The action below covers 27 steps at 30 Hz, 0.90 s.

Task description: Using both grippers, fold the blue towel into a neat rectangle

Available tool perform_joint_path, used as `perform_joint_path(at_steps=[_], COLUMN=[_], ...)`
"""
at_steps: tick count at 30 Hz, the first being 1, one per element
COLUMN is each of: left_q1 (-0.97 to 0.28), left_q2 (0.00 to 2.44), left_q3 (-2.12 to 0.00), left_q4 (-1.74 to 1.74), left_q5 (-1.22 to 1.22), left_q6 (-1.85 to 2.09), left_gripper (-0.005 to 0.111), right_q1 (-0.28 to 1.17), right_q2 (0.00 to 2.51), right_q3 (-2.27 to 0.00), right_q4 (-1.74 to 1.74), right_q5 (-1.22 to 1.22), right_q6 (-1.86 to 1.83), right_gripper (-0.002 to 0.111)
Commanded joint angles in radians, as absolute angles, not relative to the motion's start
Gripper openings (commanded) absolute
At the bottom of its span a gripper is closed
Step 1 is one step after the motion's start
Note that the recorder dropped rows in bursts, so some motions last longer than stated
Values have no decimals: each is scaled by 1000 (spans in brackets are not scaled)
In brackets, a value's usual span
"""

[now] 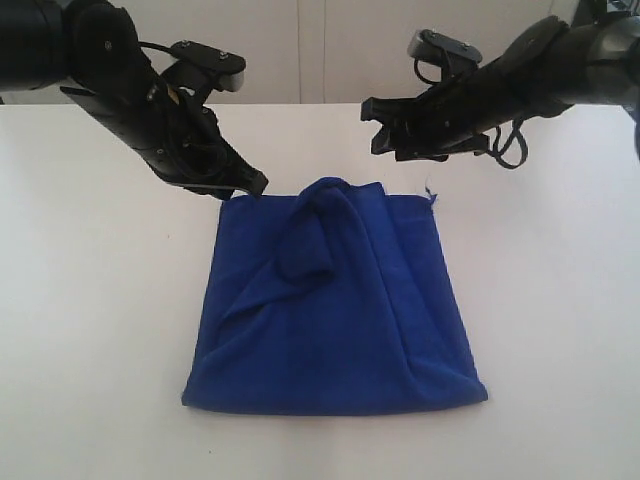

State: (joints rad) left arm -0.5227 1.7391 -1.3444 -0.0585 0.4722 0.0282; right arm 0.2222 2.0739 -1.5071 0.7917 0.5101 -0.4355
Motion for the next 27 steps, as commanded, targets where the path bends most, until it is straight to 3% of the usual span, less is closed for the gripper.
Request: perform_joint_path(at_steps=[1,5,18,22,27], left_q1=[-521,-521,-521,-521,-521], left_q2=[1735,1735,1735,1735,1735], left_q3=[-1337,-1337,-1337,-1337,-1337], left_q4=[-64,-64,-64,-64,-64], left_q5=[477,501,509,509,509], left_q6=[15,15,15,15,15], left_gripper=[0,0,0,0,0], right_q1=[219,219,219,219,219], right_q2=[2175,2255,2350,2350,2350], right_q3=[-1620,-1690,-1724,-1724,-1724], right_q4=[751,726,721,721,721], right_q5=[514,520,508,547,579], right_q6=[-432,-432,-448,-448,-470], right_gripper=[40,45,45,37,18])
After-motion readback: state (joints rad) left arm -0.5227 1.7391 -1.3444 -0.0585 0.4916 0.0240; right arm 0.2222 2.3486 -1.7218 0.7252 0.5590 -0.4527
